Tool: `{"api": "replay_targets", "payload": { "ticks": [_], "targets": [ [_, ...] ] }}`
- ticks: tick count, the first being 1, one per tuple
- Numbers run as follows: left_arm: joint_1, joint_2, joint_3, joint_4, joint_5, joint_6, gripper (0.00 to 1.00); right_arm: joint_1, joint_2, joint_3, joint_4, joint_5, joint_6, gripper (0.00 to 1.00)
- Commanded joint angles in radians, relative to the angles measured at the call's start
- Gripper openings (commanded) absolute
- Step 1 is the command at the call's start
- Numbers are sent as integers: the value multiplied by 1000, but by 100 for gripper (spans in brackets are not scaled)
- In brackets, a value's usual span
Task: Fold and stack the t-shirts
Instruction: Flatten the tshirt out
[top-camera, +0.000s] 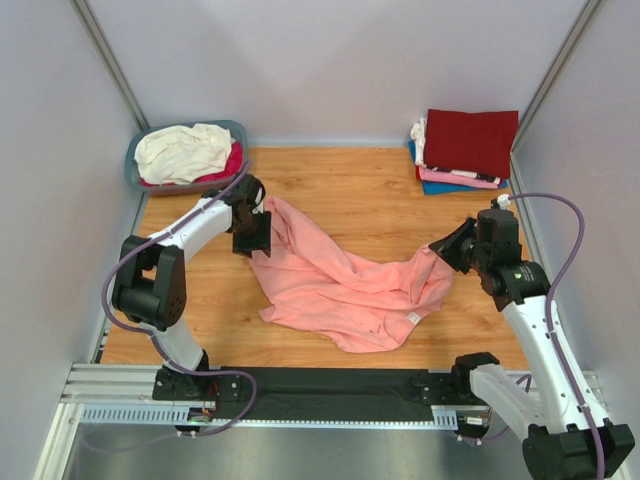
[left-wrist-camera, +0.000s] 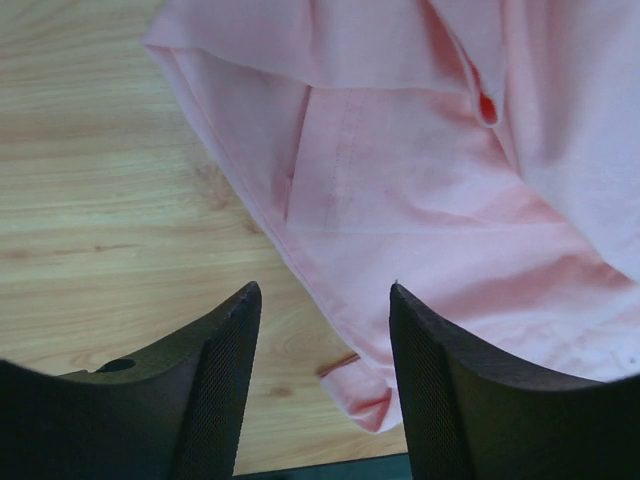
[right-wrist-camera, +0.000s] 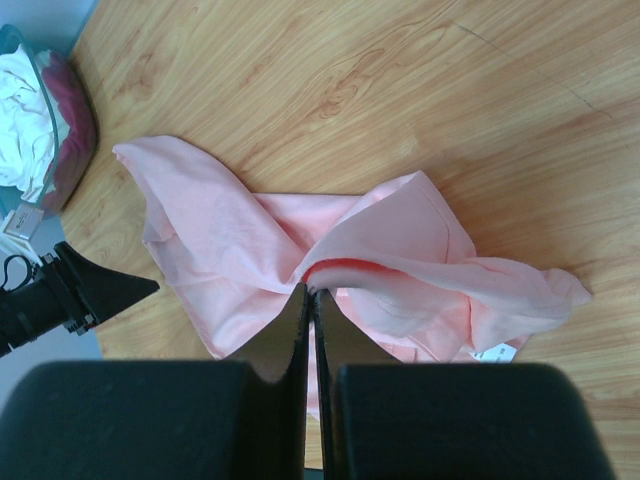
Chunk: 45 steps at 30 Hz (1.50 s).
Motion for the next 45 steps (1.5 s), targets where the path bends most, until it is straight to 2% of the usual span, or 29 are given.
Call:
{"api": "replay_targets", "payload": {
  "ticks": [1, 4, 13, 26, 29, 32, 33, 35, 38, 41, 43, 45],
  "targets": [
    [1, 24, 23, 112, 31, -25, 58, -5, -22, -20, 34, -14, -21, 1],
    [1, 64, 26, 119, 17, -31, 55, -6, -25, -32, 29, -14, -25, 0],
    [1, 136, 60, 76, 0, -51, 54, -6, -21, -31, 23, 1, -45, 0],
    [1, 128, 11, 64, -15, -80, 55, -8, -21, -40, 20, 9, -61, 0],
    [1, 132, -7, 73, 8, -81, 52, -9, -22, -40, 17, 13, -65, 1],
    [1, 132, -9, 77, 9, -81, 47, -12, -22, -44, 17, 10, -65, 0],
    [1, 133, -7, 79, 8, -81, 41, -14, -22, -44, 22, 9, -65, 1],
    [1, 136, -4, 79, 9, -81, 35, -17, -22, -44, 20, 6, -64, 0],
    [1, 141, 5, 74, 6, -80, 0, -20, -22, -46, 23, 6, -64, 0],
    [1, 89, -9, 103, 28, -74, 0, -26, -24, -41, 23, 3, -70, 0],
    [1, -29, -53, 171, 84, -87, 0, -32, -22, -29, 12, 1, -74, 0],
    [-2, -145, -47, 160, 117, -92, 0, -43, -22, 8, -10, 0, -87, 0]
  ]
}}
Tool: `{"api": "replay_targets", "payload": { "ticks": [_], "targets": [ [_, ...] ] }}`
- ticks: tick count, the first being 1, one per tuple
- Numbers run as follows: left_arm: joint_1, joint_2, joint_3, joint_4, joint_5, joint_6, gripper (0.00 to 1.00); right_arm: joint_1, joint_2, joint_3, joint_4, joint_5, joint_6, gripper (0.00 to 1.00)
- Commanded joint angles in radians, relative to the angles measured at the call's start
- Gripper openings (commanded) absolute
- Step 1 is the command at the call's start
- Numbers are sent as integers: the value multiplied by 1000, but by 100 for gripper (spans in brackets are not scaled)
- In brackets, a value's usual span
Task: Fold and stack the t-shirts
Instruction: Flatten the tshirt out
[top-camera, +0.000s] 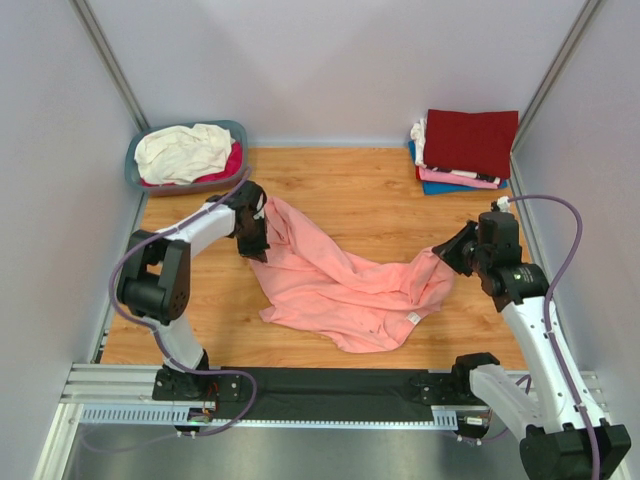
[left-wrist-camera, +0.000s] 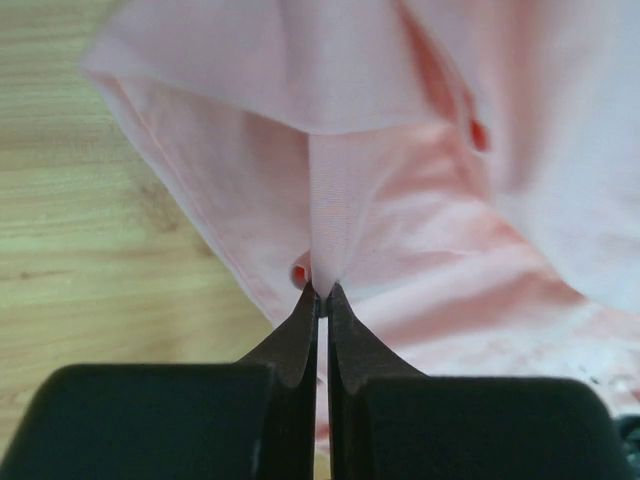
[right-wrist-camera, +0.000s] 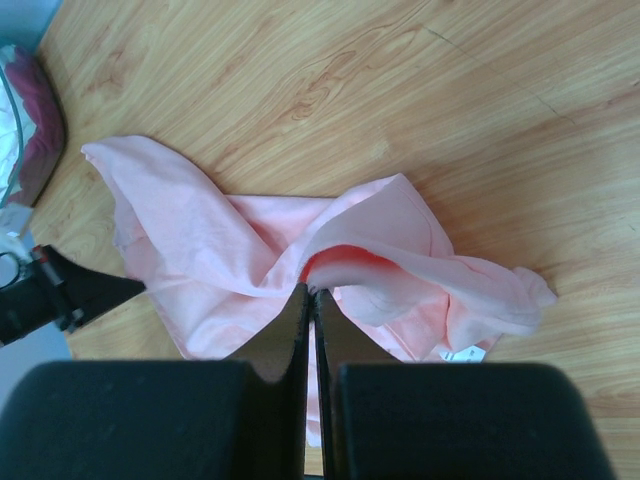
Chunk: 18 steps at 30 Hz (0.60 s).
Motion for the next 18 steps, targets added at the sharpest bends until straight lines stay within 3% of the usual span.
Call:
{"api": "replay_targets", "payload": {
  "ticks": [1, 10, 18],
  "targets": [
    [-2, -231, 51, 24, 74, -8, 0, -17, -15, 64, -16, -3, -37, 0],
    [-9, -651, 342, -164, 81, 23, 0, -21, -101, 428, -182, 43, -104, 0],
    [-9, -960, 476, -126, 175, 27, 0, -22, -280, 770, -307, 238, -187, 1]
  ]
}}
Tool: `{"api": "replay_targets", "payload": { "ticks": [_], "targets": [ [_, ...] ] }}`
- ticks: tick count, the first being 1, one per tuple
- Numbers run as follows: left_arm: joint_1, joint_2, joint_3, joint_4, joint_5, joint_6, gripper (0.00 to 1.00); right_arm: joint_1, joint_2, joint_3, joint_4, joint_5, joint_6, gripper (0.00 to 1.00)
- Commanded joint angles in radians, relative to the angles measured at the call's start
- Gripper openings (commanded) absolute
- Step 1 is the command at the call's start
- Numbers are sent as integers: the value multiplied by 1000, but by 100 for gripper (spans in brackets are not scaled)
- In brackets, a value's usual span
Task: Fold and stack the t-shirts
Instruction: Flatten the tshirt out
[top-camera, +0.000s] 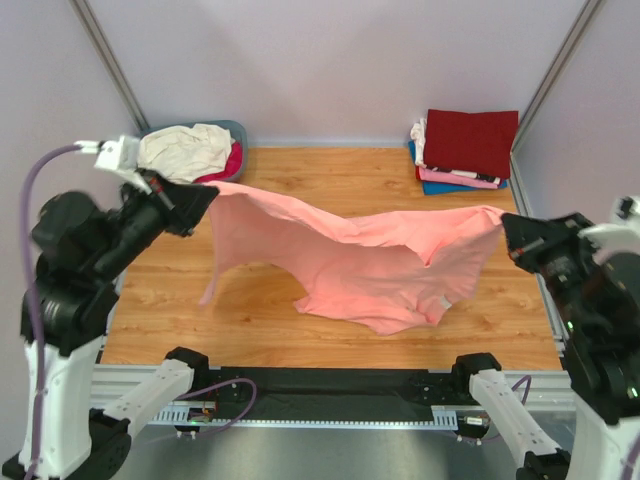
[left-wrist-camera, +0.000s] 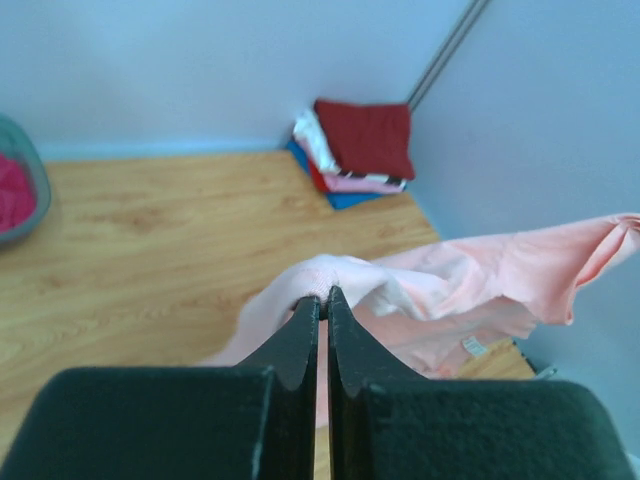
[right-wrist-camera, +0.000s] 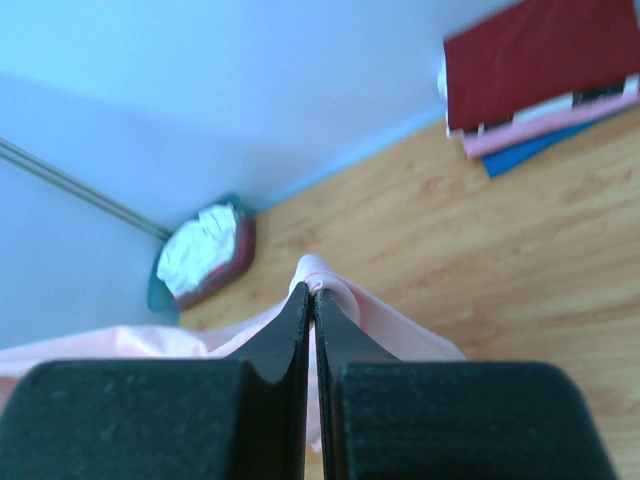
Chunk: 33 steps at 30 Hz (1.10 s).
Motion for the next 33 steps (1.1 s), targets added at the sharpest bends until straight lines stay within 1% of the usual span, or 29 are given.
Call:
{"api": "replay_targets", "payload": {
  "ticks": [1, 2, 4, 7, 8, 10, 12, 13, 15, 16, 17, 18, 19, 20, 21, 22, 23, 24, 25, 26, 27, 28, 29, 30, 31, 32, 33],
  "targets": [
    [-3, -108, 20, 6, 49, 23, 0, -3, -104, 142, -61, 187, -65, 0],
    [-3, -175, 20, 29, 41, 25, 0, -3, -130, 162, -56, 223, -66, 0],
    [-3, -237, 20, 53, 27, 31, 0, 7, -214, 193, -42, 325, -65, 0],
    [-3, -321, 55, 61, -8, 41, 0, 49, -270, 245, -34, 417, -80, 0],
    [-3, -332, 93, 38, -22, 49, 0, 62, -266, 295, -60, 475, -88, 0],
    [-3, -326, 133, 14, -27, 64, 0, 101, -223, 338, -77, 510, -103, 0],
    [-3, -293, 176, -28, -28, 78, 0, 125, -181, 369, -70, 511, -137, 1],
    [-3, -276, 181, -40, -74, 72, 0, 147, -158, 372, -61, 513, -154, 0],
    [-3, -187, 219, -116, -140, 54, 0, 168, -54, 397, -44, 531, -199, 0],
    [-3, -150, 233, -168, -208, 48, 0, 197, -16, 408, -39, 550, -215, 0],
    [-3, -77, 260, -192, -233, 42, 0, 214, 79, 417, -27, 560, -232, 0],
    [-3, -38, 270, -207, -267, 37, 0, 230, 124, 434, -16, 571, -246, 1],
    [-3, 34, 286, -230, -313, 32, 0, 259, 229, 441, 4, 585, -276, 0],
    [-3, 71, 293, -239, -333, 32, 0, 262, 230, 449, 13, 587, -286, 0],
    [-3, 109, 294, -243, -350, 37, 0, 262, 336, 460, 21, 583, -295, 0],
    [0, 144, 293, -240, -368, 43, 0, 260, 386, 460, 30, 565, -302, 0],
    [8, 222, 291, -239, -378, 46, 0, 262, 435, 460, 53, 556, -303, 0],
    [24, 265, 288, -238, -370, 43, 0, 259, 545, 458, 67, 545, -301, 0],
    [88, 307, 280, -226, -317, 40, 0, 229, 596, 448, 80, 487, -298, 1],
    [113, 383, 241, -215, -304, 32, 0, 208, 657, 443, 111, 446, -280, 0],
    [141, 422, 216, -200, -294, 14, 0, 193, 710, 432, 134, 412, -267, 0],
    [182, 460, 193, -159, -274, 12, 0, 161, 821, 412, 160, 351, -258, 0],
    [198, 538, 146, -140, -280, 9, 0, 146, 875, 405, 215, 312, -240, 0],
    [212, 585, 130, -123, -284, 2, 0, 133, 927, 402, 247, 274, -234, 0],
    [224, 634, 121, -86, -284, 2, 0, 110, 1060, 406, 270, 216, -227, 0],
    [251, 745, 127, -77, -280, 3, 0, 102, 1127, 459, 284, 191, -221, 0],
    [262, 811, 148, -81, -275, 3, 3, 93, 1215, 502, 275, 160, -217, 1]
  ]
}}
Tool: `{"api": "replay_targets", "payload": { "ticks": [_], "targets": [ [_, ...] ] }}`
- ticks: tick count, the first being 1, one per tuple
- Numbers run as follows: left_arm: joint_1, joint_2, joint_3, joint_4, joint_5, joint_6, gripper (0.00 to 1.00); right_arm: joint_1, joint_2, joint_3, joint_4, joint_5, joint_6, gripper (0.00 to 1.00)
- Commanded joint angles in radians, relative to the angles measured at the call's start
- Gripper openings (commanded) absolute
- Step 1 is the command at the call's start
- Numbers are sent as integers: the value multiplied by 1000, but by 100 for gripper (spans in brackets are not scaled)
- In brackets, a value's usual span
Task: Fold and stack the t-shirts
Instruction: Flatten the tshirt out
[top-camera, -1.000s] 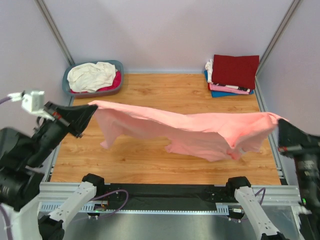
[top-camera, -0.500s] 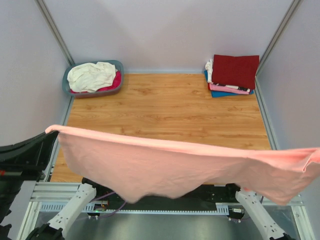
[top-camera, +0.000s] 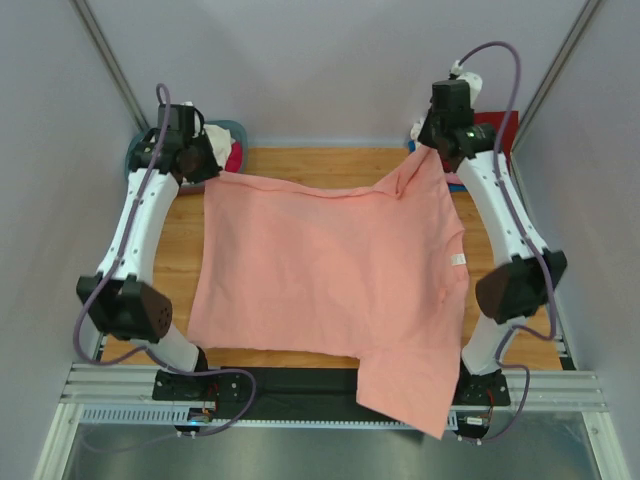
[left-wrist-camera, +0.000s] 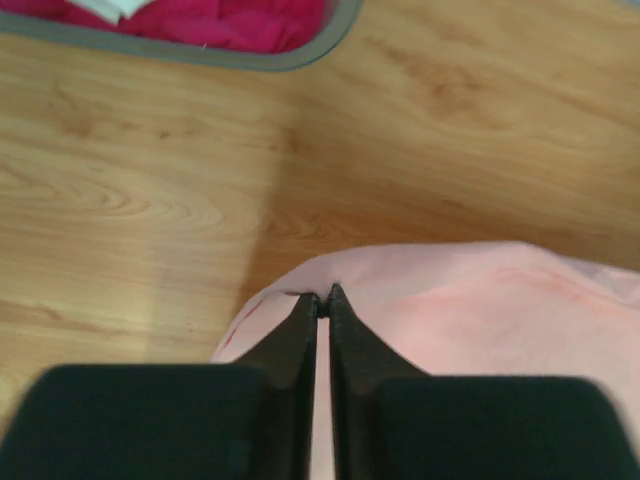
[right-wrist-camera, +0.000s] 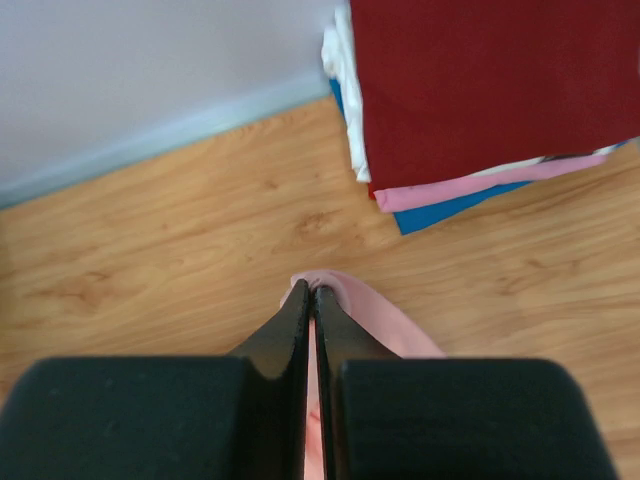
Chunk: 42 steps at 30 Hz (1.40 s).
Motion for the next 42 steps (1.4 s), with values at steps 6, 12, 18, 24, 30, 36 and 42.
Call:
{"api": "replay_targets", "payload": {
  "ticks": [6, 12, 18, 24, 30, 36, 42],
  "targets": [
    [66, 459, 271, -124, 75, 7, 67, -66, 660, 650, -209, -348, -20, 79],
    [56, 226, -12, 54, 65, -10, 87, -64, 374, 116, 111, -419, -5, 86],
    [10, 53, -235, 65, 94, 13, 82, -64, 373, 34, 119, -511, 24, 76],
    [-42, -162, -391, 10, 83, 88, 80, -64, 460, 61, 70, -551, 47, 65],
    [-90, -329, -609, 73, -27, 163, 80, -66, 540, 87, 87, -532, 82, 63],
    [-92, -306, -633, 64, -41, 192, 78, -66, 624, 188, 42, -491, 75, 64],
    [-92, -309, -632, 68, -33, 194, 77, -74, 664, 195, 41, -477, 76, 62]
  ]
}}
